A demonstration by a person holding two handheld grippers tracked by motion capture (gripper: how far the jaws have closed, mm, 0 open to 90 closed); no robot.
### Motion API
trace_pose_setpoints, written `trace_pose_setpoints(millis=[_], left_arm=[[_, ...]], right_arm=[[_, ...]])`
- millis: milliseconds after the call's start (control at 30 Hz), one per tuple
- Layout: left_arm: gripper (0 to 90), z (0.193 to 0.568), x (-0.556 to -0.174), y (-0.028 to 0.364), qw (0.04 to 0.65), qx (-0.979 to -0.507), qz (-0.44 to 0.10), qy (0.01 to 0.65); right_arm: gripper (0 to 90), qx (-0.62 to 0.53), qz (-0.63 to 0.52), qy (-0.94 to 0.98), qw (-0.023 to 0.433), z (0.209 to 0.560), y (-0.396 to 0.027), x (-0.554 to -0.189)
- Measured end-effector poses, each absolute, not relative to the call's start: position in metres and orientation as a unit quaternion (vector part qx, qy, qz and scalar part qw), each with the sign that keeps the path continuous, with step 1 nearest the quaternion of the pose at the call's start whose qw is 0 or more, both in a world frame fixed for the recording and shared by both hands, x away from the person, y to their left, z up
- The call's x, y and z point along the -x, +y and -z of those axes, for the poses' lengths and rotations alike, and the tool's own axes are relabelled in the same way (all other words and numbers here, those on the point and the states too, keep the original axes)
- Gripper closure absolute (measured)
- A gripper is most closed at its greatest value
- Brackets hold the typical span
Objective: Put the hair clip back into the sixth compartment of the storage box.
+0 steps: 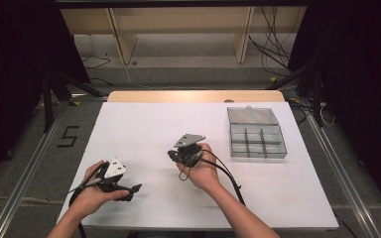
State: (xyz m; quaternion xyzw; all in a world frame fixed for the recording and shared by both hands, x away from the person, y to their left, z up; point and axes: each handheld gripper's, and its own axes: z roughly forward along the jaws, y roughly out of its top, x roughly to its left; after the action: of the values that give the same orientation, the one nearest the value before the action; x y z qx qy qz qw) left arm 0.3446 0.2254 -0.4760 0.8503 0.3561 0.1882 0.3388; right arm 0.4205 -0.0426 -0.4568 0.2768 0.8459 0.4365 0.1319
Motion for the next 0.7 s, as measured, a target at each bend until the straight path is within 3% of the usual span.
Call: trace_pose_setpoints(millis=[700], left_arm=[[11.6,0.476,-0.345,0.226,0.342,-0.847,-0.190,0.360]], right_arm=[[90.0,-0.300,-0.436,0.836,0.145,0.454,-0.075,-0.422]])
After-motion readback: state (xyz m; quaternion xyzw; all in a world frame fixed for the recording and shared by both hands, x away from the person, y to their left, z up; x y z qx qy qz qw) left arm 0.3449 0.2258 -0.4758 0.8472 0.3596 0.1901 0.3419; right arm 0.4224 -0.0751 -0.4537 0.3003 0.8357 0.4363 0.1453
